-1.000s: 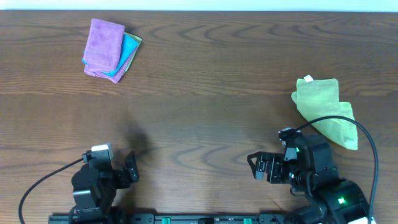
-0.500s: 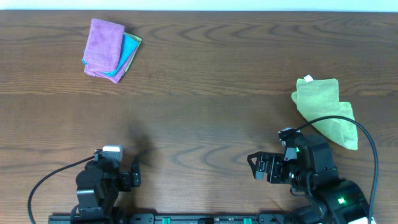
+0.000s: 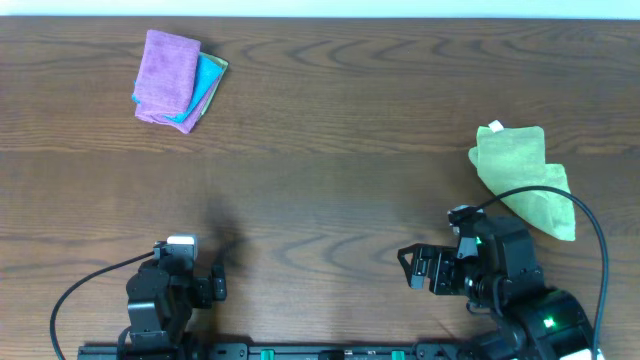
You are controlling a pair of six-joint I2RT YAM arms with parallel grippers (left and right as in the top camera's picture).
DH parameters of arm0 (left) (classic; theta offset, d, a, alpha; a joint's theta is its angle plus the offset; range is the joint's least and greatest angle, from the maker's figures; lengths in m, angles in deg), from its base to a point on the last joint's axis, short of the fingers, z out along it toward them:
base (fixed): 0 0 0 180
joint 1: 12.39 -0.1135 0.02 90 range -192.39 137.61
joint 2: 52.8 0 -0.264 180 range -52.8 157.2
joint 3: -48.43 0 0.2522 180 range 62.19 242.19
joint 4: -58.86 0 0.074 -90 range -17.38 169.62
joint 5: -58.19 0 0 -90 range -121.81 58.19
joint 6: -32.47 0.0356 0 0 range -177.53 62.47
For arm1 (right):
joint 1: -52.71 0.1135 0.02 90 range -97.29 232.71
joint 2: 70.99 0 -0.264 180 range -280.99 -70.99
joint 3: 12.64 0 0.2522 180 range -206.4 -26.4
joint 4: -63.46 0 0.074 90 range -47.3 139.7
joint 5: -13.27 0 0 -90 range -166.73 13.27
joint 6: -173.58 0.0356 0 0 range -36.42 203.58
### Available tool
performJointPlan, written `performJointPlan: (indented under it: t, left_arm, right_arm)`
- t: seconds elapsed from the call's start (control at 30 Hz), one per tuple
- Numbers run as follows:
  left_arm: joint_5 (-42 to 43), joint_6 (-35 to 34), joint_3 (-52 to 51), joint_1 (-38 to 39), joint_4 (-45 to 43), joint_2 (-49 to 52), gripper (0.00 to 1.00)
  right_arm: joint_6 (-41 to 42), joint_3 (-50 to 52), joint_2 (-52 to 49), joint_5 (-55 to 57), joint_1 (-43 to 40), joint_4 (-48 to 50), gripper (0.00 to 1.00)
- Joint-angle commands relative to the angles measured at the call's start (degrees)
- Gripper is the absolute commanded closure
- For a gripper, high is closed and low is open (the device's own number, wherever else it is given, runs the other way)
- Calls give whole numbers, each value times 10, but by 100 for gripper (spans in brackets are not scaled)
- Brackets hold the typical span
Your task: Fold the cloth
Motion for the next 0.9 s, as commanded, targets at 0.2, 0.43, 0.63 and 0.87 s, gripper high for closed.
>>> performJointPlan:
  t: [0.2,0.43,0.63,0.87]
  left_arm:
    - [-11,-7,-9,3,6,-6,5]
    - [-11,-7,-9,3,6,-6,5]
    - [-11,-7,-9,3,6,-6,5]
    - [-11,-7,-9,3,6,-6,5]
  right_arm:
    - [8,0,2,-3,-4,0,1]
    - [8,0,2,-3,-4,0,1]
    - [7,0,2,19,-4,-7,1]
    - [0,2,35,162,-3,-6,1]
